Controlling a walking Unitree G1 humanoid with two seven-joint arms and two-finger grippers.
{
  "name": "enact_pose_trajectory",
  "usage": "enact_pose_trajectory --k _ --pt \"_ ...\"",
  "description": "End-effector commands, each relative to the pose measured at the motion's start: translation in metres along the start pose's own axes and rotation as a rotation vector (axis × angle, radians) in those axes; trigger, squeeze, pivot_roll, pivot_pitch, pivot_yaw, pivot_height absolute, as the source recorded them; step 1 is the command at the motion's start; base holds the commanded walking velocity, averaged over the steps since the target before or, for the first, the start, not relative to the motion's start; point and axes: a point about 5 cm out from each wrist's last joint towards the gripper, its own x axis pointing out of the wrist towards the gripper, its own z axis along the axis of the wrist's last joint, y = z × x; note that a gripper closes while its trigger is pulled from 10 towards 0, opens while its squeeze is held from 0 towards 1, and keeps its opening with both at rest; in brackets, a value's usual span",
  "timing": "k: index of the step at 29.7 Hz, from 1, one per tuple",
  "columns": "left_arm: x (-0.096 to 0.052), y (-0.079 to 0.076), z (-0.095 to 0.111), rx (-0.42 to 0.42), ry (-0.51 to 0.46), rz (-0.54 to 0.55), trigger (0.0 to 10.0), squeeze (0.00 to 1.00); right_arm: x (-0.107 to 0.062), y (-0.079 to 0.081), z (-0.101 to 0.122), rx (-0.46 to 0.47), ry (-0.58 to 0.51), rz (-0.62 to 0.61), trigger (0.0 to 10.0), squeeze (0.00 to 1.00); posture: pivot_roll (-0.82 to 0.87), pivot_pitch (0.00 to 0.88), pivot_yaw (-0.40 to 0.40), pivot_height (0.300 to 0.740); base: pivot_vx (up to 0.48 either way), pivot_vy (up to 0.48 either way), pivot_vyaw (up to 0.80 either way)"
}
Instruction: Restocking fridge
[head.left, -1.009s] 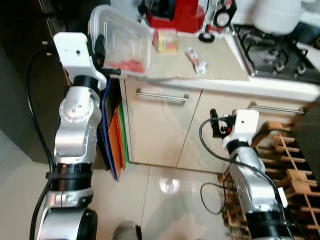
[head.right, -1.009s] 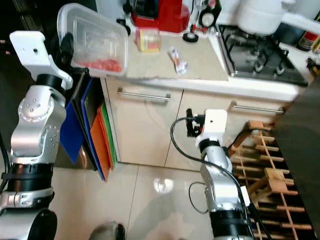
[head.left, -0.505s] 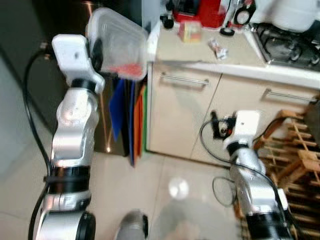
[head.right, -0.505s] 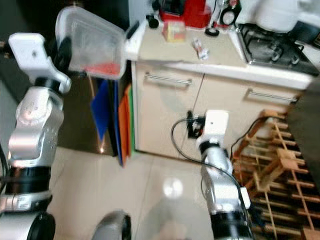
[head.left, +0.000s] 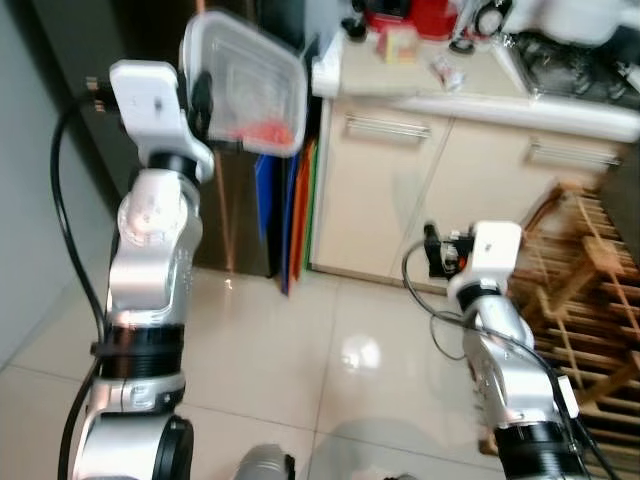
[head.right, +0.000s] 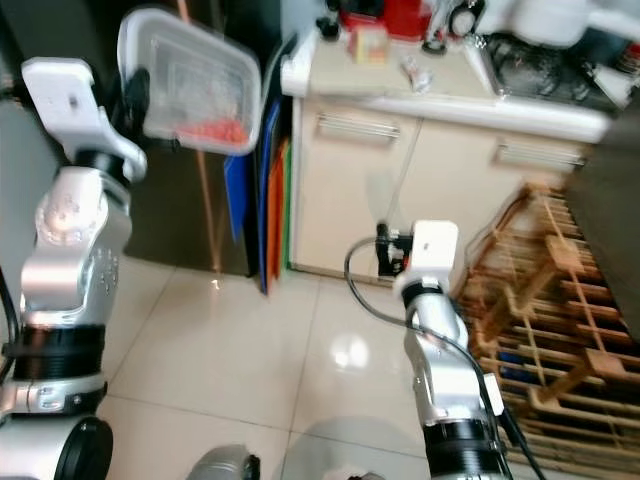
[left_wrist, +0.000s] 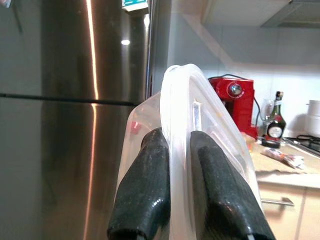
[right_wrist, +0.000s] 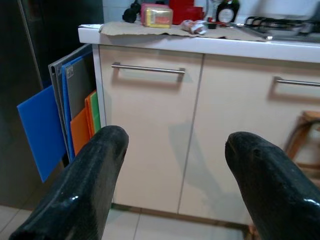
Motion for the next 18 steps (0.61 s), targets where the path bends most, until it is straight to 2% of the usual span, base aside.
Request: enact_pose_trajectory --k 1,5,7,18 --pt "-0.002 -0.005 -0.005 -0.01 0.017 -0.031 10.0 0.0 0.0 -0.004 0.002 -0.008 -0.007 -0.012 10.0 0.03 0.13 0.0 -0.029 0.74 0.0 0.0 0.0" --pt "-0.007 -0.007 -0.01 -0.003 0.026 -0.052 10.0 0.0 0.0 -0.004 0.001 -0.008 -0.006 -0.013 10.0 0.03 0.13 0.0 -0.027 0.74 0.0 -0.129 0.0" --pt "-0.014 -0.008 -0.02 -0.021 0.056 -0.064 10.0 0.0 -0.001 -0.005 0.0 -0.008 -0.004 -0.017 10.0 0.03 0.13 0.0 -0.026 0.74 0.0 -0.471 0.0" --pt "-0.03 -0.008 -0.043 -0.025 0.142 -0.023 10.0 0.0 0.0 -0.01 -0.002 -0.016 0.001 -0.037 10.0 0.04 0.14 0.0 -0.026 0.74 0.0 -0.48 0.0"
